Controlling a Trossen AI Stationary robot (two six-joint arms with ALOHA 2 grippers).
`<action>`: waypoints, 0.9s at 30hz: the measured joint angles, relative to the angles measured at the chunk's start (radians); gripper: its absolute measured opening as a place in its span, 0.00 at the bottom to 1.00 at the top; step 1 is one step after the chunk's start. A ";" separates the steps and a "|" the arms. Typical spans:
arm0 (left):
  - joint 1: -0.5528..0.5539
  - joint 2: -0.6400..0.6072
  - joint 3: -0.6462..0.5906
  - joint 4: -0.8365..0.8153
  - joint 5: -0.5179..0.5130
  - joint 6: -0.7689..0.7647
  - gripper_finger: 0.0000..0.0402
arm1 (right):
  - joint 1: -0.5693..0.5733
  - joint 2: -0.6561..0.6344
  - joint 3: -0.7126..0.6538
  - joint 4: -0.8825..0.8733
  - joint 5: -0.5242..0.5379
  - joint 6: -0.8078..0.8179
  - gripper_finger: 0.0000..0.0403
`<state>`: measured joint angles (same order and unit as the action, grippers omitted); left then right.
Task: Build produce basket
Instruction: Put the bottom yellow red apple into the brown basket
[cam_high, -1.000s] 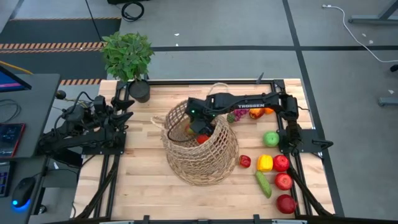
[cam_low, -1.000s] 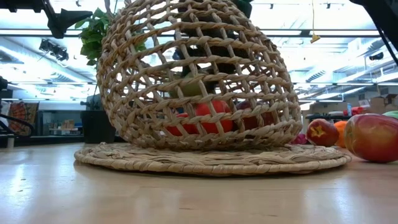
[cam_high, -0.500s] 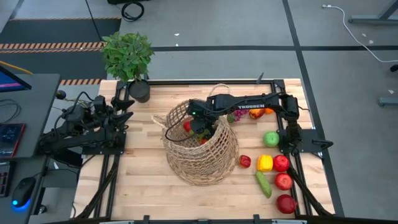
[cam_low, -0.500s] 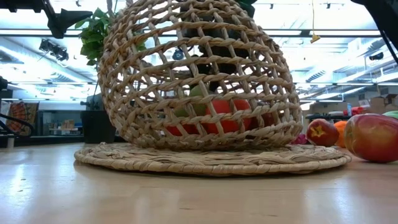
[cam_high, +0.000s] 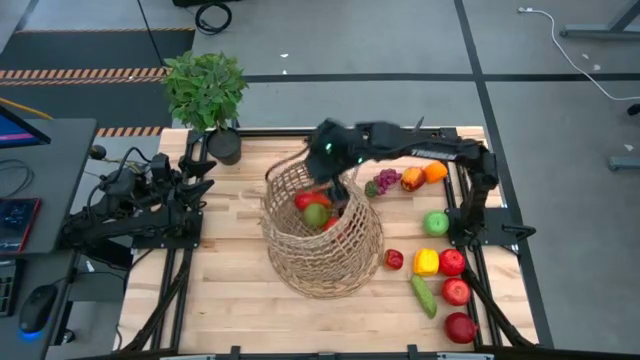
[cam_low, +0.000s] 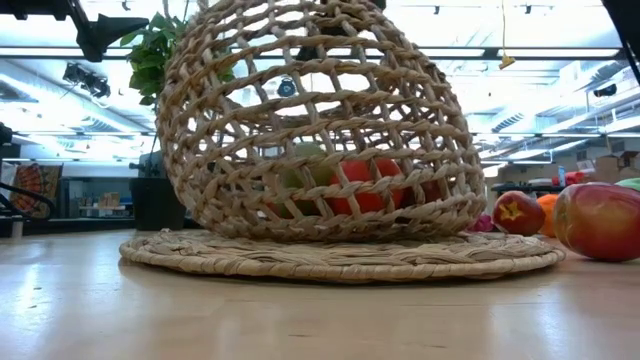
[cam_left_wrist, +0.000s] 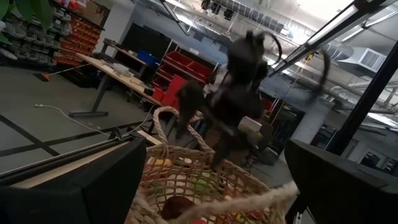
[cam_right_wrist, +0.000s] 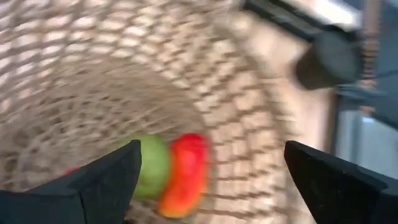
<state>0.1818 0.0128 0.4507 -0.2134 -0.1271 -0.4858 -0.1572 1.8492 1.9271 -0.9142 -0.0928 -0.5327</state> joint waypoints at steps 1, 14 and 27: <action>0.000 0.000 0.000 0.000 0.000 0.000 0.97 | -0.012 -0.016 0.010 -0.001 0.017 0.001 0.99; 0.000 0.000 0.000 0.000 0.000 0.000 0.97 | -0.224 -0.233 0.027 -0.129 0.128 0.076 0.98; 0.000 0.000 0.000 0.000 0.000 0.000 0.97 | -0.297 -0.343 0.025 -0.530 0.044 0.313 0.94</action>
<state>0.1820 0.0128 0.4507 -0.2134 -0.1272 -0.4856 -0.4540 1.5062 1.9526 -1.4441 -0.0485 -0.2202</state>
